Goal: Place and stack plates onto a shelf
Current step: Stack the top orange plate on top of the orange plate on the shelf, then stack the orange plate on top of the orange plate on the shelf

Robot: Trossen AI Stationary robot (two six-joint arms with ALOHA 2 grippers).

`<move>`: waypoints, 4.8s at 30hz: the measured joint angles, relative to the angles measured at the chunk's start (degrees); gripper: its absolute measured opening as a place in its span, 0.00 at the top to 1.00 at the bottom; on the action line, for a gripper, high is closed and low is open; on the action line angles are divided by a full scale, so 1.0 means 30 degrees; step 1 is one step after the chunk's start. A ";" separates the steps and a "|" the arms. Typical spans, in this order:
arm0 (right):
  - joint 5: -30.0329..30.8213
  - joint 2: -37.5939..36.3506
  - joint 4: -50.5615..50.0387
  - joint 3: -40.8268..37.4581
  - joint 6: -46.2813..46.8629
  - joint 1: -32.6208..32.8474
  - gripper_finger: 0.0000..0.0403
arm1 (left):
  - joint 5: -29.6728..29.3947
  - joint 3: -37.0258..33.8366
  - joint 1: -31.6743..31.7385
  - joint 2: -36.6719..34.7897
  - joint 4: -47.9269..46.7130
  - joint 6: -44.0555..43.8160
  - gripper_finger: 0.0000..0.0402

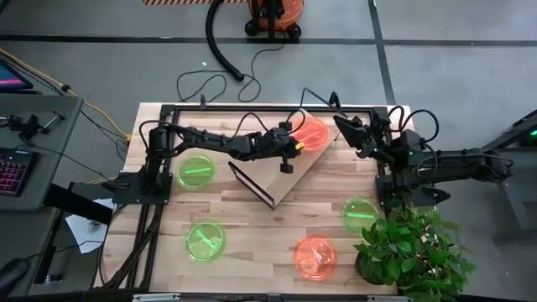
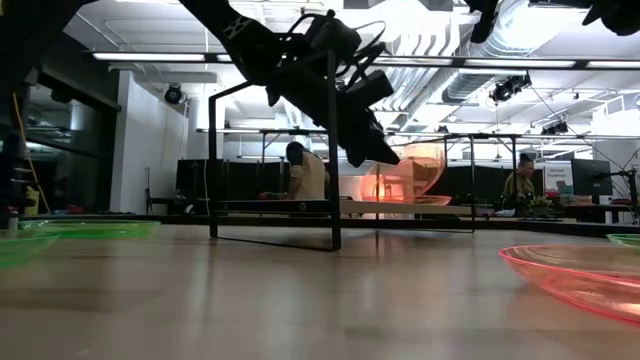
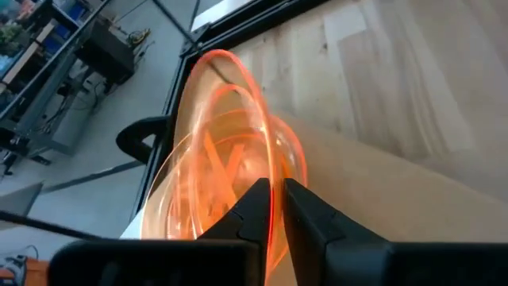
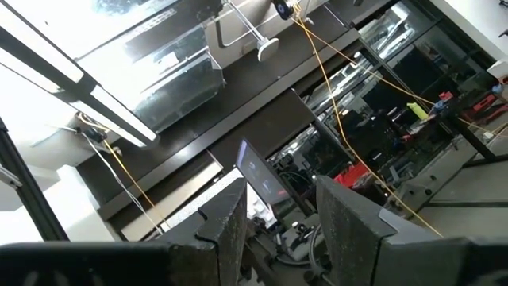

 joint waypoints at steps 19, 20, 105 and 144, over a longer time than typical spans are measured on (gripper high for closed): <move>0.0005 0.0000 0.0007 0.0000 0.0007 0.0000 0.65 | -0.0093 0.0029 0.0133 -0.0198 0.0238 -0.2627 0.62; 0.0005 0.0000 0.0010 -0.0002 0.0017 0.0000 0.65 | -0.0227 0.0267 0.0133 -0.0284 -0.0124 -0.2934 0.62; -0.4497 1.0965 -2.0989 0.4153 0.3961 -0.5415 1.00 | 0.3545 -1.2582 0.2259 -2.3451 0.5281 -1.4672 1.00; -0.6610 0.3321 -1.9783 0.4153 0.0838 -0.5326 1.00 | 0.3465 -1.2590 0.2258 -2.3445 0.5274 -1.4716 1.00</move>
